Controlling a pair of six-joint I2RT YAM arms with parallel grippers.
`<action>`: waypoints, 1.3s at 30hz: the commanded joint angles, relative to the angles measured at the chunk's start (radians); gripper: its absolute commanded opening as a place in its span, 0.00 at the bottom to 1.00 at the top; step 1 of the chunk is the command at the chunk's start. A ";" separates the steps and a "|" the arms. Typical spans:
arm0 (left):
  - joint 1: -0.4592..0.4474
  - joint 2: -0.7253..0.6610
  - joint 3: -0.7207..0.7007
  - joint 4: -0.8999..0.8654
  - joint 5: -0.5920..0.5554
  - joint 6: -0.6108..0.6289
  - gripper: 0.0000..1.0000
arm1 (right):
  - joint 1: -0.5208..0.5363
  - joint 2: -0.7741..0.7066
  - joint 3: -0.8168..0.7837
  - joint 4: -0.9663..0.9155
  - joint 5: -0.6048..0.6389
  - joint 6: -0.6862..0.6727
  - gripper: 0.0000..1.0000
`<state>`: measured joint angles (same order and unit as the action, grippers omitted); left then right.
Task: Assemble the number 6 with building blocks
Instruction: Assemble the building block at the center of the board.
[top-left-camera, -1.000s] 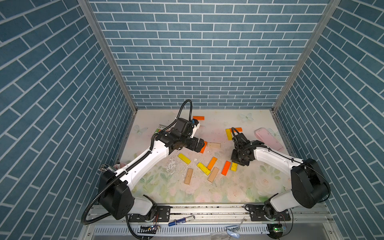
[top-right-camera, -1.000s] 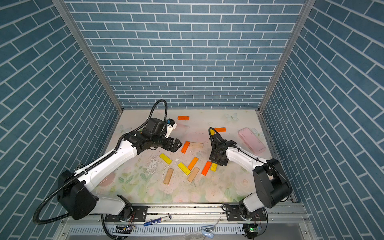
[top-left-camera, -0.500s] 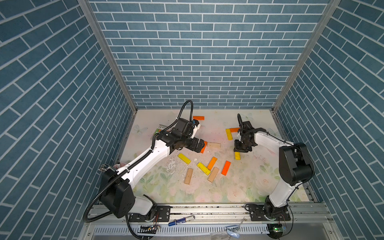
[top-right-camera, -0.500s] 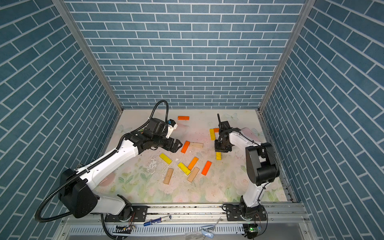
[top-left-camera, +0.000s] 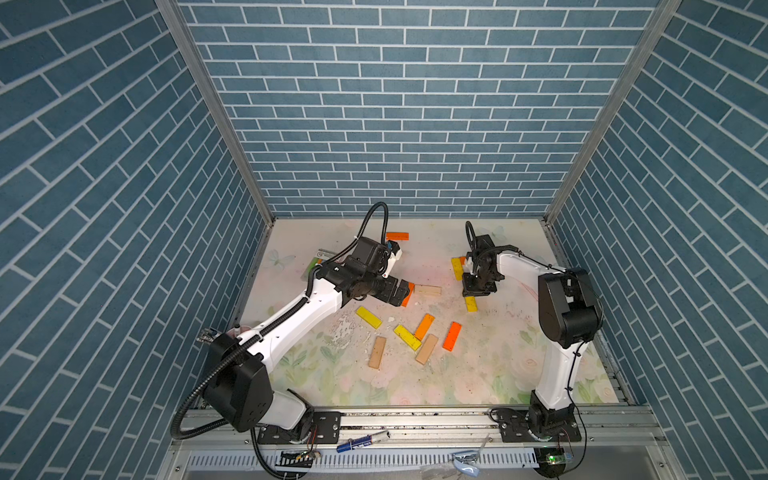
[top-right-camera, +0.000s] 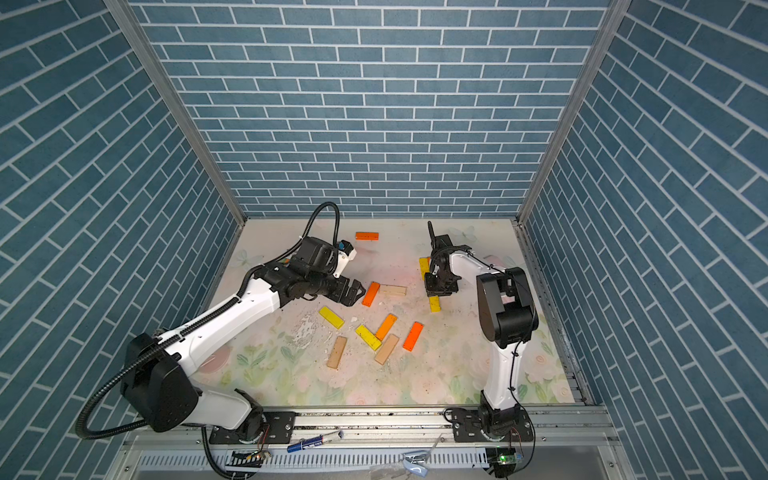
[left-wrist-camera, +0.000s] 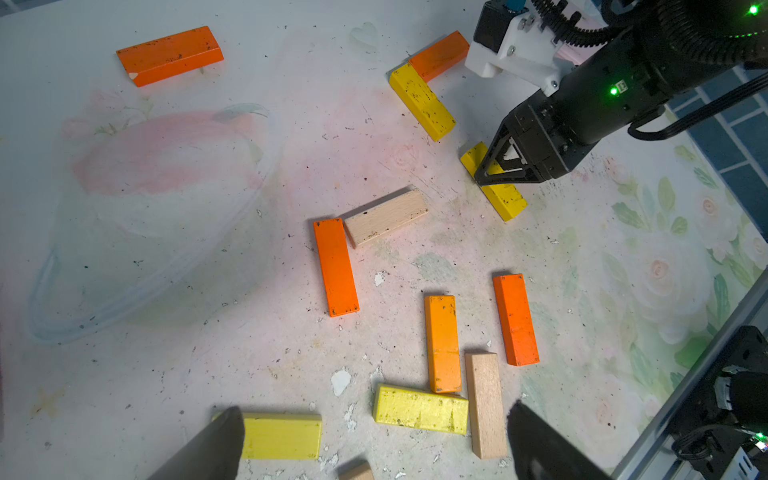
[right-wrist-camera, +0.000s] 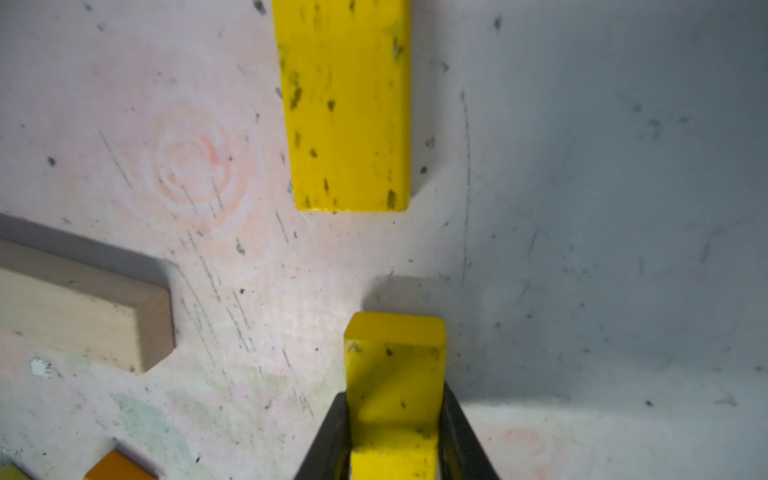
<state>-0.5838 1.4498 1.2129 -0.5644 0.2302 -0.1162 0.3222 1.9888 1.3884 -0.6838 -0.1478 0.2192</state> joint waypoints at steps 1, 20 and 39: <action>0.009 0.009 0.002 -0.013 0.009 0.010 0.99 | -0.003 0.041 0.035 -0.033 0.027 -0.050 0.19; 0.024 0.030 0.005 -0.008 0.028 0.003 0.99 | 0.005 -0.020 0.045 -0.041 0.013 -0.025 0.54; 0.024 0.026 0.004 -0.008 0.030 0.001 0.99 | 0.050 0.013 0.037 -0.039 0.054 -0.006 0.30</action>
<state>-0.5667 1.4719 1.2129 -0.5640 0.2562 -0.1158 0.3668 1.9919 1.4197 -0.7029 -0.1112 0.2127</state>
